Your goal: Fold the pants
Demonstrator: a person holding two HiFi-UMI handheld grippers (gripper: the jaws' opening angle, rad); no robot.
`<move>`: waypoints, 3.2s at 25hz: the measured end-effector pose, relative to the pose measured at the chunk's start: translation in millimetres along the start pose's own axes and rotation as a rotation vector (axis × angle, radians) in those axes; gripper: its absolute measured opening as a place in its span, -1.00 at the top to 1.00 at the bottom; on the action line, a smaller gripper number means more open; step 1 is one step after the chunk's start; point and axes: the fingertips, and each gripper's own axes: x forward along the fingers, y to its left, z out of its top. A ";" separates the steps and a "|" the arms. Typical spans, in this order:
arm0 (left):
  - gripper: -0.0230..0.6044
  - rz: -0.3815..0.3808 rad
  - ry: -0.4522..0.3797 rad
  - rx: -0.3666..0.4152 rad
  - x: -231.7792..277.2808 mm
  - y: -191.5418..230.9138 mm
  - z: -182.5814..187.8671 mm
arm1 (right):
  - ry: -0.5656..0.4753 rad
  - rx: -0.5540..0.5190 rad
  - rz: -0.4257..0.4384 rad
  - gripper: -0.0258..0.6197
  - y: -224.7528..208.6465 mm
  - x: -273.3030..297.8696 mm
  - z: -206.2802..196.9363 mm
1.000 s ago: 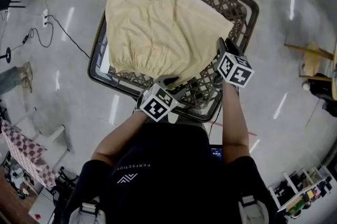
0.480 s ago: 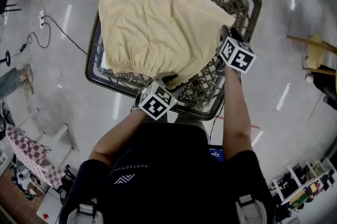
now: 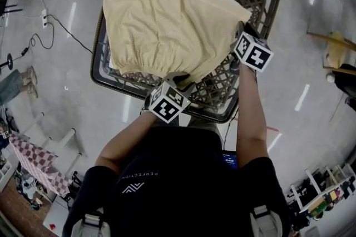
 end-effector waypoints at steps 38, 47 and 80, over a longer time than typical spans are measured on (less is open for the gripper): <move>0.87 0.157 -0.253 -0.184 -64.7 23.6 18.6 | -0.112 -0.047 0.148 0.80 81.4 -43.1 78.1; 0.87 0.235 -0.346 -0.304 -94.9 61.3 12.0 | -0.118 -0.139 0.234 0.80 154.9 -17.8 103.6; 0.87 0.504 -0.470 -0.748 -197.0 168.6 -89.5 | -0.023 -0.361 0.596 0.81 455.7 45.9 79.6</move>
